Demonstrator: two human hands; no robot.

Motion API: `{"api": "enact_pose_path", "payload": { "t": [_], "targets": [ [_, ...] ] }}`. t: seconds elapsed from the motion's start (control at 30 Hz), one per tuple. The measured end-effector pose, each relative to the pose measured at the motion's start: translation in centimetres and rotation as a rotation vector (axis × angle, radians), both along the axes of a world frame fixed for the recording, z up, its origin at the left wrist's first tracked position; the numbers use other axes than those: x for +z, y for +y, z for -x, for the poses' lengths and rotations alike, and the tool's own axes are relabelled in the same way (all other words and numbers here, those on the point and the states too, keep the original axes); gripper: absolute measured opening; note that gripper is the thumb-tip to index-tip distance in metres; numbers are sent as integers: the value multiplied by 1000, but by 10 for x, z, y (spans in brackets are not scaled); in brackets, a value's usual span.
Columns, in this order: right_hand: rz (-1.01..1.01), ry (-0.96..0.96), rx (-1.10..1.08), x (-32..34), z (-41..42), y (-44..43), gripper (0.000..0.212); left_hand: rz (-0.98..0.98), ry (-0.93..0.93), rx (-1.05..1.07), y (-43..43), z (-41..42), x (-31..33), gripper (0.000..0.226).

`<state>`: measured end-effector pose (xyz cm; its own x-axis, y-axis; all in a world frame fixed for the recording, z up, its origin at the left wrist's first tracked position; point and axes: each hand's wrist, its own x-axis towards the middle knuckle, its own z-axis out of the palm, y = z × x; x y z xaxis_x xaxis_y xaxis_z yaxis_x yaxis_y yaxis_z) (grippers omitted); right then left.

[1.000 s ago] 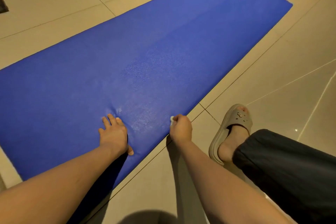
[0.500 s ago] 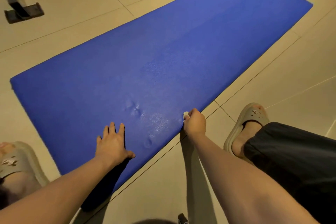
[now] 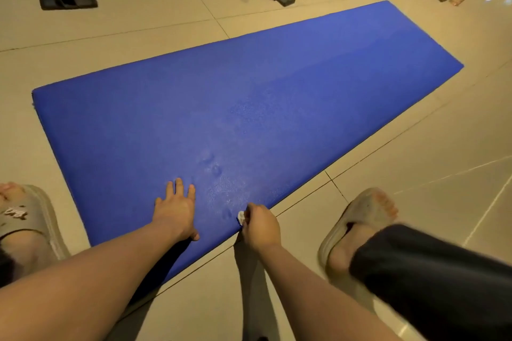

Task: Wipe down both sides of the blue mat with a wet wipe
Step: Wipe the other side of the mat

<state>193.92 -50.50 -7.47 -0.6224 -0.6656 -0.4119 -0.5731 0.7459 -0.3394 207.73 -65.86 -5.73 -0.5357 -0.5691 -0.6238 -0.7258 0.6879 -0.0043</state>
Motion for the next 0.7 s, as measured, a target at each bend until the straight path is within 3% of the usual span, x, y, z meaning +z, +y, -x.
{"api": "enact_pose_path", "payload": {
  "t": [0.17, 0.27, 0.4, 0.53, 0.7],
  "targets": [
    [133, 21, -38, -17, 9, 0, 11, 42, -45, 0, 2, 9, -6, 137],
    [246, 41, -260, -24, 48, -3, 5, 53, -65, -16, 2, 9, -10, 138],
    [211, 51, -417, -25, 109, 17, 12, 65, -71, -27, 2, 7, -11, 138],
    [252, -24, -345, -29, 68, 21, 9, 74, -62, -42, 2, 6, -12, 139],
    [234, -79, -66, -25, -10, 23, 13, 75, -55, -27, 3, 10, -12, 141]
  ]
}}
